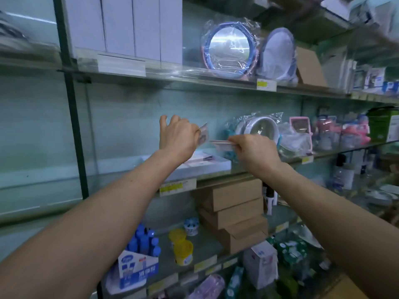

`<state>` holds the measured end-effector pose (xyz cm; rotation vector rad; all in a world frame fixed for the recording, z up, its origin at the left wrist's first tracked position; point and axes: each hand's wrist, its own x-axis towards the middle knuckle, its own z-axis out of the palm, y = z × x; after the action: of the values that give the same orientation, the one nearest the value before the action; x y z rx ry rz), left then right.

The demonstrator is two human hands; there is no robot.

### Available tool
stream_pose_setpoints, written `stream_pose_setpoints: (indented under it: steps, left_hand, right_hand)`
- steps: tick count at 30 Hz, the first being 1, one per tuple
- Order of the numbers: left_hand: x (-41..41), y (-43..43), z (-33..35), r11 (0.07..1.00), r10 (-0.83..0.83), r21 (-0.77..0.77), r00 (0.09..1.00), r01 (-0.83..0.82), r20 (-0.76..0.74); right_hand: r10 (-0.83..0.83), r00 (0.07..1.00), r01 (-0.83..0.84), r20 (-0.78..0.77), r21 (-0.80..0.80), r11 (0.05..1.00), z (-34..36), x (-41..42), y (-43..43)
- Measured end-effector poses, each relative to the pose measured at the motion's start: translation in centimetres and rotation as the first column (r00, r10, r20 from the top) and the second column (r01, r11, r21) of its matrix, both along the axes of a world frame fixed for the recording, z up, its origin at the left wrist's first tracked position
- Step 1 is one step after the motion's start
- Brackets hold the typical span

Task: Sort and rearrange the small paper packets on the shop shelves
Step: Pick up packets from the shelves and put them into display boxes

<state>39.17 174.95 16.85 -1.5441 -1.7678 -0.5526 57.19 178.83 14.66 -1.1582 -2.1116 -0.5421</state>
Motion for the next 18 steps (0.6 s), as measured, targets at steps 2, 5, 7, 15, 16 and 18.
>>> stream_pose_setpoints:
  steps: [2, 5, 7, 15, 16, 18]
  left_hand:
    - [-1.6, 1.6, 0.4, 1.0, 0.003, 0.018, 0.999, -0.004, 0.048]
    - [-4.1, 3.8, 0.7, 1.0, 0.006, 0.03, 0.99, -0.01, 0.138]
    - [-5.5, 5.1, 0.6, 0.999, -0.003, 0.051, 0.976, -0.008, 0.219]
    - [-9.9, 9.1, 0.0, 0.981, -0.192, 0.166, 0.595, 0.099, 0.78]
    - [-10.3, 9.3, -0.1, 0.974, -0.224, 0.19, 0.511, 0.12, 0.83]
    - [-11.1, 9.4, -0.5, 0.969, -0.245, 0.21, 0.373, 0.132, 0.895]
  right_hand:
    - [0.004, 1.0, -0.004, 0.002, -0.004, 1.0, 0.5, -1.2, 1.7]
    - [0.011, 1.0, -0.011, 0.015, 0.005, 1.0, 0.9, -2.7, 4.0]
    - [0.032, 0.999, -0.032, 0.005, 0.009, 0.999, 0.7, -3.6, 5.4]
    - [0.166, 0.968, -0.206, -0.189, -0.214, 0.955, -0.1, -6.9, 10.2]
    - [0.177, 0.952, -0.241, -0.249, -0.257, 0.936, 0.0, -7.3, 10.8]
    - [0.189, 0.913, -0.316, -0.361, -0.335, 0.887, 0.2, -7.8, 11.7]
